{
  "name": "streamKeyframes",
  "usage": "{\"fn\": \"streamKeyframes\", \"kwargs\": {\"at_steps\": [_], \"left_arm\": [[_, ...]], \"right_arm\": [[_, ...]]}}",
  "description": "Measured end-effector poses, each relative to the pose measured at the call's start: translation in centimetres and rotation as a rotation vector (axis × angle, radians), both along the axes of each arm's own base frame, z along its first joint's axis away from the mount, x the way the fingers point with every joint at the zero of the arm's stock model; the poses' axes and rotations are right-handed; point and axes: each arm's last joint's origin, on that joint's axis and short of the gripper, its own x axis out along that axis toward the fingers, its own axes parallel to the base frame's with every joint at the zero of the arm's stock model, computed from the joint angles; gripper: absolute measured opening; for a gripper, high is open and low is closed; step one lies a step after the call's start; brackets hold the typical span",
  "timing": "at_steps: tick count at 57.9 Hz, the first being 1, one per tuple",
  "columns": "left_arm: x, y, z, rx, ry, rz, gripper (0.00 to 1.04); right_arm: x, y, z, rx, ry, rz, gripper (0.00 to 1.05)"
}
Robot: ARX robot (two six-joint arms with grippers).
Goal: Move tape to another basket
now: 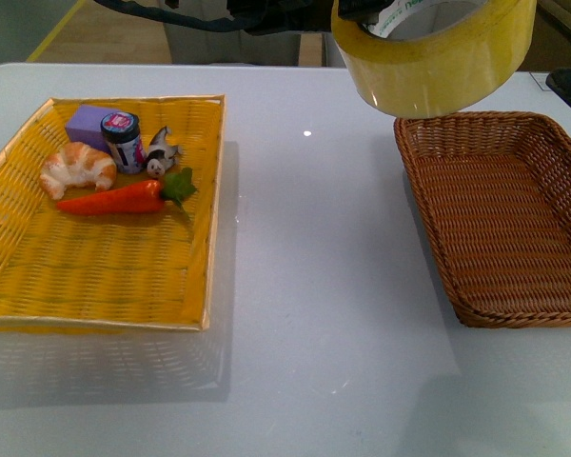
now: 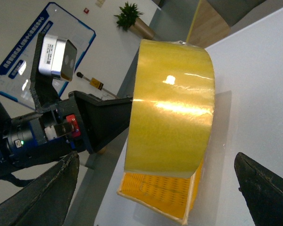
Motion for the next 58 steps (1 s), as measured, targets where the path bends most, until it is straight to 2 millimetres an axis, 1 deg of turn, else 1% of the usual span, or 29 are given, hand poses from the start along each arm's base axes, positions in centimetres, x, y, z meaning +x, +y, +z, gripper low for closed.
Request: {"fn": "streamKeyframes", "kwargs": {"at_steps": [13, 25, 28, 42, 44, 55, 58], "left_arm": [[0.0, 0.0, 0.0, -0.009, 0.006, -0.012, 0.15], [0.0, -0.1, 0.0, -0.014, 0.010, -0.017, 0.15], [0.0, -0.1, 0.0, -0.015, 0.010, -0.017, 0.15], [-0.1, -0.1, 0.0, -0.017, 0.012, -0.018, 0.15], [-0.1, 0.0, 0.1, -0.018, 0.011, -0.018, 0.15], [-0.1, 0.0, 0.1, -0.018, 0.012, -0.018, 0.15], [-0.1, 0.0, 0.1, -0.022, 0.015, -0.017, 0.22]], "right_arm": [[0.8, 0.6, -0.6, 0.018, 0.032, 0.021, 0.96], [1.2, 1.3, -0.3, 0.025, 0.027, 0.036, 0.95], [1.2, 1.4, -0.3, 0.025, 0.026, 0.038, 0.89], [1.3, 1.7, -0.3, 0.024, 0.038, 0.036, 0.53], [1.3, 1.7, -0.3, 0.029, 0.043, 0.032, 0.49], [1.3, 1.7, -0.4, 0.036, 0.053, 0.031, 0.48], [1.3, 1.7, -0.4, 0.035, 0.053, 0.034, 0.48]]}}
